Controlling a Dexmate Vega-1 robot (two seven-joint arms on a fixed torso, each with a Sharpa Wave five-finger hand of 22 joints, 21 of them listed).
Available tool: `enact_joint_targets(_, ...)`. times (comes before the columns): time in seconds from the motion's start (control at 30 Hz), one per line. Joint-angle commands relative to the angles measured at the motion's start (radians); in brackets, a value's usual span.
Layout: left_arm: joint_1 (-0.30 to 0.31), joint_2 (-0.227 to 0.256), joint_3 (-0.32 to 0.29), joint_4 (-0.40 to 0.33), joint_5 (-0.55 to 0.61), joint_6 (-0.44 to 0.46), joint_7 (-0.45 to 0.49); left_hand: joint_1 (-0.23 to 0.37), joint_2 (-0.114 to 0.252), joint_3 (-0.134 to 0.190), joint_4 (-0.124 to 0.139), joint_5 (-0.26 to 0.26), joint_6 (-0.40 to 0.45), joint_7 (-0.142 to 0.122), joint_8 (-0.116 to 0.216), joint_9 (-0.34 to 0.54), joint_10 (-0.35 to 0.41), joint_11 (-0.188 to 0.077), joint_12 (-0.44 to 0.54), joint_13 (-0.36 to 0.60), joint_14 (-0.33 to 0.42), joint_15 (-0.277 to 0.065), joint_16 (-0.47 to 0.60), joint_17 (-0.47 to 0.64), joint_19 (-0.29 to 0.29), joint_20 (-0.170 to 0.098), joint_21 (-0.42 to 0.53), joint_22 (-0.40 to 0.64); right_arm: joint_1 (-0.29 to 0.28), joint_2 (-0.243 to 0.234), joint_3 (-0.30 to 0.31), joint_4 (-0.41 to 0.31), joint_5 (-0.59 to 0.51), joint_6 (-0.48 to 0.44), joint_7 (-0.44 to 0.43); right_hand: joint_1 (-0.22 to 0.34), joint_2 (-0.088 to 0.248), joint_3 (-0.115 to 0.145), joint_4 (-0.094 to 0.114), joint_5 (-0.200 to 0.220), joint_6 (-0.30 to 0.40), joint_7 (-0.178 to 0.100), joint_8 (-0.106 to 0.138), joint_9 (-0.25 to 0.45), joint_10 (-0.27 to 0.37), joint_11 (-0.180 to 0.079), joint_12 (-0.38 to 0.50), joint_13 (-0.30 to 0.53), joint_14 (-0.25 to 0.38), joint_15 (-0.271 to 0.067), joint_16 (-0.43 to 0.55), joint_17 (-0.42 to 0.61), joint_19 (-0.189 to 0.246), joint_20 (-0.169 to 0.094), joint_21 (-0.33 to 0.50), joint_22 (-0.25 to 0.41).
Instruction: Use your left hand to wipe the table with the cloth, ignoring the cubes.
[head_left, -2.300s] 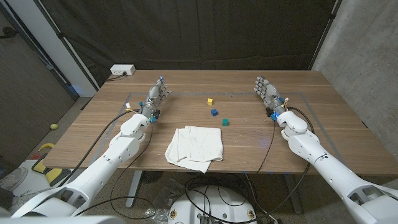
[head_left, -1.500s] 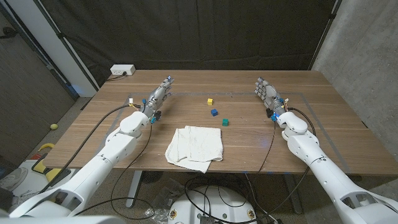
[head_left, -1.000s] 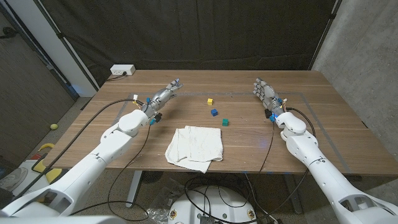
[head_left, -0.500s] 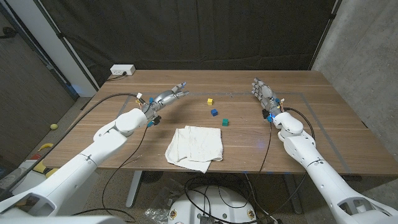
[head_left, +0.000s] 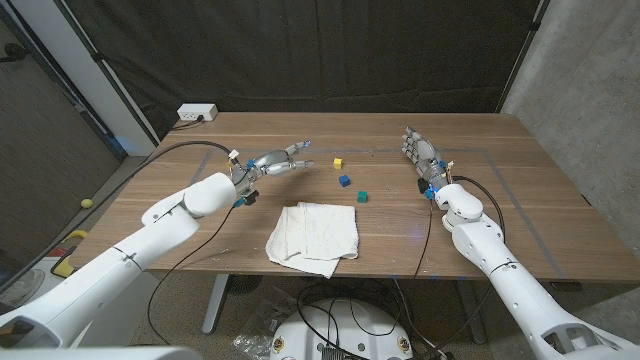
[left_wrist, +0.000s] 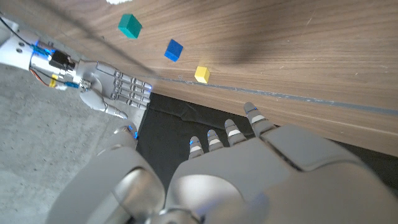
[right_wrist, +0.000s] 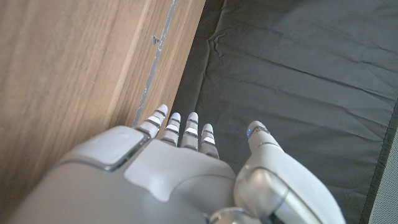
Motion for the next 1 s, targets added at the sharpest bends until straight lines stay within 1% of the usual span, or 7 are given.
enact_joint_targets(0.03,0.015,0.060,0.038,-0.115,0.215,0.029,-0.031,0.005,-0.002,-0.004,0.004,0.008,-0.014,-0.006,-0.003,0.004,-0.016,-0.002,-0.005,0.005,-0.009,-0.005,0.002,0.002,-0.007,-0.004,0.001,0.004,-0.029,0.004,-0.010,-0.029,-0.002,0.010,-0.027,0.012,0.004,0.002,-0.007,0.007,0.013,-0.002,0.005,0.003,0.011,-0.002,0.006,0.003,0.007,0.005,0.004,0.002,0.005,-0.001,0.009,0.003)
enact_joint_targets(0.37,0.007,0.079,0.076,-0.164,0.364,0.015,-0.086,0.008,-0.001,-0.006,0.004,0.012,-0.050,-0.008,-0.012,0.006,-0.032,-0.011,-0.008,0.006,-0.015,-0.011,0.001,0.003,-0.012,-0.010,0.000,0.005,-0.042,0.005,-0.019,-0.043,-0.006,0.016,-0.046,0.012,0.005,0.001,-0.008,0.007,0.013,0.000,0.004,0.003,0.012,-0.001,0.006,0.003,0.007,0.005,0.004,0.002,0.005,-0.001,0.009,0.003)
enact_joint_targets(0.6,0.010,0.093,0.089,-0.220,0.496,0.022,-0.113,0.022,-0.008,-0.007,-0.007,0.017,-0.067,-0.010,-0.011,0.007,-0.035,-0.021,-0.006,0.006,-0.003,-0.026,0.006,0.003,-0.005,-0.015,0.004,0.005,-0.048,0.003,-0.022,-0.051,-0.007,0.020,-0.056,0.011,0.006,0.000,-0.008,0.007,0.013,0.000,0.004,0.003,0.012,-0.001,0.006,0.003,0.008,0.005,0.003,0.002,0.006,-0.001,0.009,0.003)
enact_joint_targets(0.77,0.002,0.101,0.111,-0.262,0.622,0.025,-0.145,0.073,-0.024,-0.005,-0.043,0.028,-0.087,-0.011,-0.005,0.009,-0.038,-0.031,-0.002,0.007,0.023,-0.039,0.013,0.002,0.003,-0.026,0.007,0.004,-0.053,0.000,-0.022,-0.057,-0.006,0.022,-0.062,0.010,0.006,-0.001,-0.009,0.007,0.014,0.001,0.003,0.003,0.013,-0.001,0.006,0.003,0.010,0.006,0.004,0.002,0.007,-0.002,0.009,0.003)
enact_joint_targets(0.9,-0.010,0.095,0.127,-0.280,0.683,0.020,-0.192,0.106,-0.035,-0.004,-0.065,0.035,-0.094,-0.011,0.000,0.010,-0.026,-0.034,0.004,0.008,0.031,-0.044,0.013,0.003,0.005,-0.033,0.009,0.004,-0.056,0.000,-0.021,-0.056,-0.004,0.024,-0.066,0.009,0.006,-0.002,-0.009,0.007,0.014,0.000,0.003,0.003,0.013,-0.001,0.006,0.003,0.012,0.005,0.005,0.003,0.007,-0.001,0.009,0.003)
enact_joint_targets(0.93,-0.014,0.093,0.132,-0.284,0.701,0.019,-0.203,0.120,-0.040,-0.004,-0.075,0.039,-0.093,-0.010,0.003,0.010,-0.021,-0.034,0.006,0.009,0.033,-0.046,0.013,0.003,0.011,-0.041,0.011,0.004,-0.056,0.000,-0.021,-0.055,-0.003,0.025,-0.066,0.009,0.006,-0.003,-0.009,0.006,0.014,0.000,0.003,0.003,0.014,-0.001,0.006,0.003,0.013,0.005,0.005,0.003,0.007,-0.001,0.009,0.003)
enact_joint_targets(1.0,-0.019,0.089,0.142,-0.293,0.742,0.018,-0.221,0.148,-0.051,-0.006,-0.095,0.046,-0.084,-0.010,0.011,0.012,-0.009,-0.037,0.011,0.009,0.043,-0.049,0.015,0.003,0.017,-0.043,0.013,0.003,-0.057,0.001,-0.020,-0.053,-0.002,0.025,-0.068,0.008,0.007,-0.003,-0.009,0.006,0.014,0.001,0.003,0.003,0.015,-0.001,0.007,0.003,0.014,0.005,0.005,0.003,0.008,-0.001,0.010,0.003)
